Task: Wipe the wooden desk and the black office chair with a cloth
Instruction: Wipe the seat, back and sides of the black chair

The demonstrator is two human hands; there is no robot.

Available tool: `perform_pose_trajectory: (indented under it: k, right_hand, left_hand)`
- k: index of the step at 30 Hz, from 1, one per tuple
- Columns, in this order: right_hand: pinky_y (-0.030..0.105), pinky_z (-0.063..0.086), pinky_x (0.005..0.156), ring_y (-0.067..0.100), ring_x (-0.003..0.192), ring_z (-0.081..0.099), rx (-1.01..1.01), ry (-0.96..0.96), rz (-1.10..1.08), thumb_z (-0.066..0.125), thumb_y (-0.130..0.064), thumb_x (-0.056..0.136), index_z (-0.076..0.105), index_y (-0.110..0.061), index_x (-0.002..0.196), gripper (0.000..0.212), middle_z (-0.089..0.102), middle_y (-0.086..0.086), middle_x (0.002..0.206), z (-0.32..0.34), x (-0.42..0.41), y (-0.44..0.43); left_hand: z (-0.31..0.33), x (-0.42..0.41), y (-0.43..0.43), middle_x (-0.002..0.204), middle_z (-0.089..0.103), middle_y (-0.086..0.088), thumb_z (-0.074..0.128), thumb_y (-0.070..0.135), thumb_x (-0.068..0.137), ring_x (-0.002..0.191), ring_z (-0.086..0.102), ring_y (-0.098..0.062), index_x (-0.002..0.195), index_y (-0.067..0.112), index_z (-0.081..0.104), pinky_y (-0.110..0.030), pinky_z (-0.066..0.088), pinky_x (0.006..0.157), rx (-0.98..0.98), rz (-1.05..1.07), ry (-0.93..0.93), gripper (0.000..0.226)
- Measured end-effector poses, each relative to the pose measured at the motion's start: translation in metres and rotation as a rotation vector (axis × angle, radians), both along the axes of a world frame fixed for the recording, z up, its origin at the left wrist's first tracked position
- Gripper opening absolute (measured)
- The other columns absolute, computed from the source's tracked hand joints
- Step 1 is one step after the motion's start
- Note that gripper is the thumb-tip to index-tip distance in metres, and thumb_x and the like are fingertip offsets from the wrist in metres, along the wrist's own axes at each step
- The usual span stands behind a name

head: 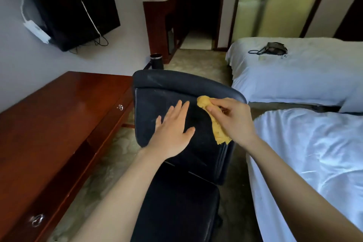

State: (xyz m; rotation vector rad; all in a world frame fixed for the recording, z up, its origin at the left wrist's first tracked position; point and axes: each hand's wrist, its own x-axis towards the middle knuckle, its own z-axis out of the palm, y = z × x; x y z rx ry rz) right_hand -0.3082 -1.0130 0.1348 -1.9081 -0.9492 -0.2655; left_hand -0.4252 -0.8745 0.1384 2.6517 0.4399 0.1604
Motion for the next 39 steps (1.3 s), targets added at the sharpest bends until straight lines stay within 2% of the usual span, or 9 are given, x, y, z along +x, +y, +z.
perform_pose_trajectory:
  k: [2, 6, 12, 18, 23, 27, 32, 37, 39]
  right_hand:
    - [0.014, 0.041, 0.069, 0.015, 0.077, 0.060, -0.006, -0.011, -0.028, 0.069, -0.023, 0.086, 0.073, -0.017, 0.106, 0.022, 0.069, 0.001, 0.082, -0.005, 0.013, -0.009]
    - [0.026, 0.044, 0.068, 0.019, 0.074, 0.060, -0.037, -0.047, -0.040, 0.070, -0.021, 0.085, 0.073, -0.016, 0.106, 0.022, 0.068, 0.004, 0.078, -0.012, 0.051, -0.013]
    - [0.025, 0.042, 0.070, 0.010, 0.081, 0.055, -0.129, -0.143, 0.033, 0.068, -0.024, 0.086, 0.072, -0.018, 0.108, 0.023, 0.070, -0.001, 0.090, -0.014, 0.138, 0.011]
    - [0.042, 0.056, 0.066, 0.026, 0.089, 0.065, -0.317, -0.352, 0.269, 0.073, -0.019, 0.081, 0.075, -0.017, 0.101, 0.019, 0.071, 0.001, 0.093, -0.004, 0.220, 0.042]
    - [0.035, 0.055, 0.064, 0.022, 0.084, 0.064, -0.292, -0.381, 0.474, 0.078, -0.017, 0.076, 0.076, -0.019, 0.098, 0.022, 0.072, -0.003, 0.091, 0.003, 0.254, 0.078]
    - [0.025, 0.050, 0.059, 0.016, 0.078, 0.059, -0.270, -0.478, 0.589, 0.081, -0.020, 0.073, 0.077, -0.022, 0.094, 0.022, 0.070, -0.007, 0.087, 0.000, 0.257, 0.096]
    - [0.029, 0.050, 0.059, 0.021, 0.075, 0.054, -0.270, -0.576, 0.547, 0.084, -0.018, 0.068, 0.075, -0.022, 0.093, 0.027, 0.067, -0.004, 0.088, -0.010, 0.255, 0.093]
    - [0.025, 0.042, 0.058, 0.022, 0.073, 0.052, -0.192, -0.534, 0.503, 0.084, -0.015, 0.068, 0.075, -0.022, 0.096, 0.030, 0.065, -0.003, 0.087, -0.019, 0.254, 0.102]
    - [0.027, 0.045, 0.058, 0.023, 0.074, 0.052, -0.183, -0.517, 0.534, 0.082, -0.014, 0.071, 0.075, -0.021, 0.097, 0.028, 0.065, -0.002, 0.087, -0.020, 0.258, 0.110]
  left_hand:
    - [-0.001, 0.016, -0.006, 0.159, -0.009, 0.007, 0.042, 0.036, 0.098, 0.146, -0.007, -0.015, 0.151, 0.028, -0.004, -0.047, -0.002, 0.115, 0.012, -0.023, 0.004, 0.070]
    - [-0.003, 0.057, -0.010, 0.158, -0.011, 0.007, 0.043, 0.034, 0.098, 0.146, -0.008, -0.015, 0.151, 0.027, -0.004, -0.050, -0.001, 0.116, 0.037, -0.033, 0.007, 0.071]
    - [-0.005, 0.146, 0.015, 0.158, -0.014, 0.009, 0.043, 0.022, 0.097, 0.145, -0.011, -0.016, 0.151, 0.027, -0.003, -0.050, -0.004, 0.115, 0.068, 0.095, 0.004, 0.071]
    - [-0.003, 0.237, 0.041, 0.157, -0.013, 0.014, 0.044, 0.001, 0.084, 0.143, -0.019, -0.015, 0.150, 0.031, 0.012, -0.053, -0.015, 0.110, 0.082, 0.219, -0.004, 0.079]
    - [-0.010, 0.248, 0.073, 0.158, 0.001, 0.015, 0.042, 0.014, 0.087, 0.144, -0.016, -0.012, 0.147, 0.036, 0.023, -0.057, -0.021, 0.106, 0.159, 0.320, 0.151, 0.066]
    - [-0.014, 0.242, 0.089, 0.156, 0.010, 0.019, 0.043, 0.032, 0.092, 0.145, -0.006, -0.007, 0.143, 0.043, 0.028, -0.058, -0.022, 0.105, 0.188, 0.293, 0.140, 0.055]
    - [-0.021, 0.240, 0.095, 0.155, 0.015, 0.021, 0.048, 0.009, 0.083, 0.144, -0.005, -0.003, 0.142, 0.045, 0.030, -0.049, -0.020, 0.110, 0.166, 0.262, 0.078, 0.071]
    - [-0.026, 0.244, 0.106, 0.153, 0.023, 0.020, 0.048, 0.006, 0.080, 0.144, -0.001, -0.001, 0.137, 0.044, 0.040, -0.045, -0.019, 0.110, 0.142, 0.306, -0.031, 0.069]
    - [-0.030, 0.245, 0.106, 0.154, 0.020, 0.021, 0.049, 0.009, 0.082, 0.144, -0.002, -0.002, 0.137, 0.044, 0.039, -0.048, -0.018, 0.111, 0.161, 0.343, -0.023, 0.067]
